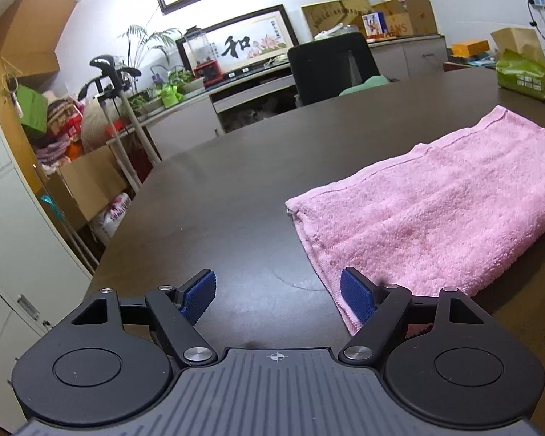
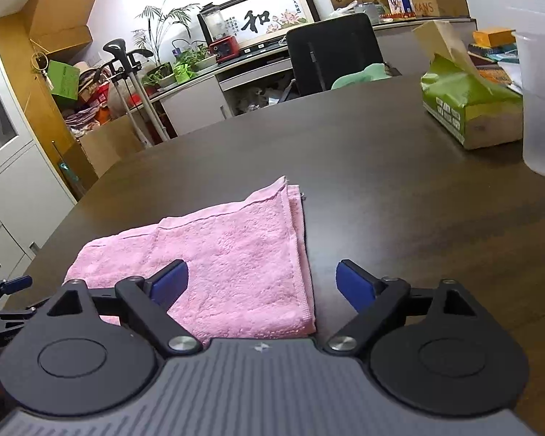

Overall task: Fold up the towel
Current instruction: 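Move the open right tool to the folded edge of the pink towel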

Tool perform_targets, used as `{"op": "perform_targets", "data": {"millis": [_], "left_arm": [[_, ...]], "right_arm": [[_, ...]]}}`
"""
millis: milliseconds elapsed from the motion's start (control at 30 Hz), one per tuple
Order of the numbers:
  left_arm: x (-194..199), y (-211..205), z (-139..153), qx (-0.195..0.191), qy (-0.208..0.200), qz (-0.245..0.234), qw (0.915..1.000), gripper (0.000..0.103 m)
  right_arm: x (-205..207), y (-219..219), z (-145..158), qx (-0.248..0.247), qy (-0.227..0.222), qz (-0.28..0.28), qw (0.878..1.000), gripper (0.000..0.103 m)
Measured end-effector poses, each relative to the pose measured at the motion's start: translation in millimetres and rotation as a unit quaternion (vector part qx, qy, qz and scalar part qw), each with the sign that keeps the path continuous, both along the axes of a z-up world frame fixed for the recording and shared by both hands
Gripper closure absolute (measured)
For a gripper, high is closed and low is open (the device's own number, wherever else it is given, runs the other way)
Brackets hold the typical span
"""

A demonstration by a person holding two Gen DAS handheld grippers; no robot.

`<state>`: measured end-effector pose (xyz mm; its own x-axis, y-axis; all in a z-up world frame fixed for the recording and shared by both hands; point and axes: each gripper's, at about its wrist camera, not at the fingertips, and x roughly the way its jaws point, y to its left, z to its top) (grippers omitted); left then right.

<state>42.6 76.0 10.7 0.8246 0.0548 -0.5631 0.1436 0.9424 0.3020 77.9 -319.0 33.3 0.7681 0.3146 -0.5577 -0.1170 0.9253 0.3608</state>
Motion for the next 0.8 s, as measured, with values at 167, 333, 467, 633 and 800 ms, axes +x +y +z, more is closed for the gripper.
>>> {"op": "perform_targets", "data": {"millis": [167,333,467,633,800], "left_arm": [[8.7,27.1,7.2,-0.045,0.011,0.042,0.9980,0.023],[6.5,41.0,13.0,-0.071,0.001,0.060,0.9957,0.023],[-4.0,29.1,16.3,-0.071,-0.025,0.023,0.9969,0.023],[-10.4,10.4,11.1,-0.057,-0.005,-0.043,0.9975,0.023],[-6.9,6.3,1.7,-0.033,0.025,-0.041,0.9983,0.023]], "right_arm": [[-0.6,-0.5,-3.7,0.007,0.009,0.002,1.000,0.012],[0.5,1.3,-8.0,0.006,0.016,0.004,1.000,0.011],[1.4,2.9,-8.6,0.005,0.019,0.004,1.000,0.010],[0.9,7.4,-8.3,0.005,0.021,0.007,1.000,0.009],[-0.1,8.8,-8.6,0.000,0.024,0.010,1.000,0.008]]}}
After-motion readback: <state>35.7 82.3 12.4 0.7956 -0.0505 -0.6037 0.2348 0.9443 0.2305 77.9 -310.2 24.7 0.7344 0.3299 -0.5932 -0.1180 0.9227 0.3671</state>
